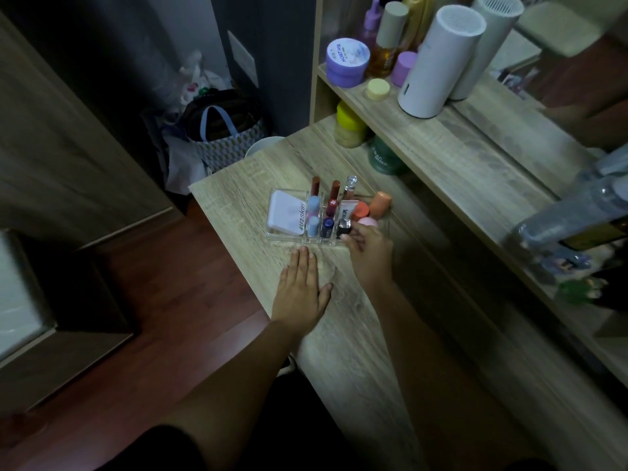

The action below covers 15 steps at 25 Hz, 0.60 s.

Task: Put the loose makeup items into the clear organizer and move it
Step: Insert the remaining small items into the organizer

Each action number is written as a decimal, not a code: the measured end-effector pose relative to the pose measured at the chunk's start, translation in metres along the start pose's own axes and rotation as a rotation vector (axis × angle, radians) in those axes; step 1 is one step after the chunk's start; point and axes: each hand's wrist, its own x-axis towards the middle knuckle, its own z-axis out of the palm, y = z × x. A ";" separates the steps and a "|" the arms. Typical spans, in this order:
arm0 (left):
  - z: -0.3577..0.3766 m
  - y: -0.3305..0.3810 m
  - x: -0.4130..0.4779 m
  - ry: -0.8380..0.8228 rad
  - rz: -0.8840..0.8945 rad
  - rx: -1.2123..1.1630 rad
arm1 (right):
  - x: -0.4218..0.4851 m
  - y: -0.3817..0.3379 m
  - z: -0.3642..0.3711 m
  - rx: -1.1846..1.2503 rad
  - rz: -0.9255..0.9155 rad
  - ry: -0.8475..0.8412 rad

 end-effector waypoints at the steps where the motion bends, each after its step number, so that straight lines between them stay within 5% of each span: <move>1: 0.000 0.000 0.000 0.004 0.001 -0.001 | 0.000 -0.001 0.000 -0.027 -0.009 -0.015; 15: -0.005 0.000 -0.001 -0.001 0.008 -0.043 | -0.002 -0.006 -0.001 -0.184 0.059 -0.020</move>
